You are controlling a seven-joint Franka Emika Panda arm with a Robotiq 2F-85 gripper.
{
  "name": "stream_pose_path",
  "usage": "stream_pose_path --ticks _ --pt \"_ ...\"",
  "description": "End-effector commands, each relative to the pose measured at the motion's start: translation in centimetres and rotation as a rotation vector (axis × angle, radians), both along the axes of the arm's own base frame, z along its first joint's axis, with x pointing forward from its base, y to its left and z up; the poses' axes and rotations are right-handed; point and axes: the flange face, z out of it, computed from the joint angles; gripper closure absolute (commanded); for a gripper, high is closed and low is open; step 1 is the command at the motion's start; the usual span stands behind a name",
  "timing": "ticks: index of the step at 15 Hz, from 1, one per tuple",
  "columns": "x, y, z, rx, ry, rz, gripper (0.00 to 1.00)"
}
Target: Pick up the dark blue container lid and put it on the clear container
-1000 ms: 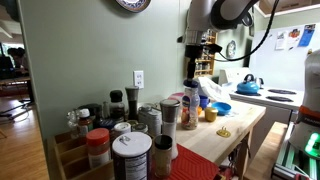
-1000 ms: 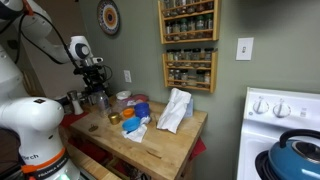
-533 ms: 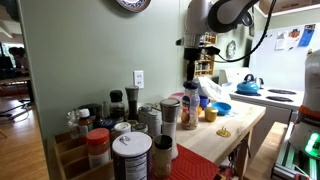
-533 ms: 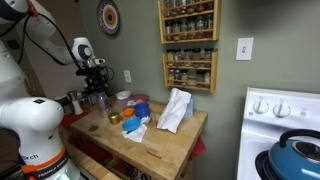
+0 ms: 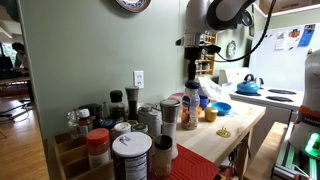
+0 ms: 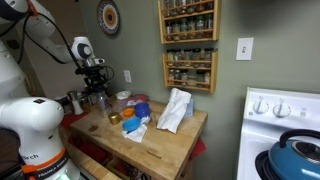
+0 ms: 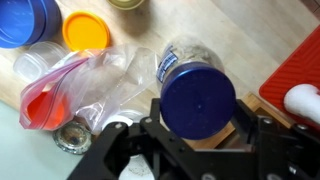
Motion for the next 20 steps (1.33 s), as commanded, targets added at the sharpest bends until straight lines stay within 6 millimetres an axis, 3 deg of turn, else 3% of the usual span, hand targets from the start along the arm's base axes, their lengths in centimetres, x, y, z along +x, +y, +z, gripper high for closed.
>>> stream_pose_path --ticks 1,20 --pt "-0.2 0.4 -0.3 0.017 0.02 0.008 0.55" --pt "0.9 -0.2 -2.0 0.044 0.059 -0.004 0.55"
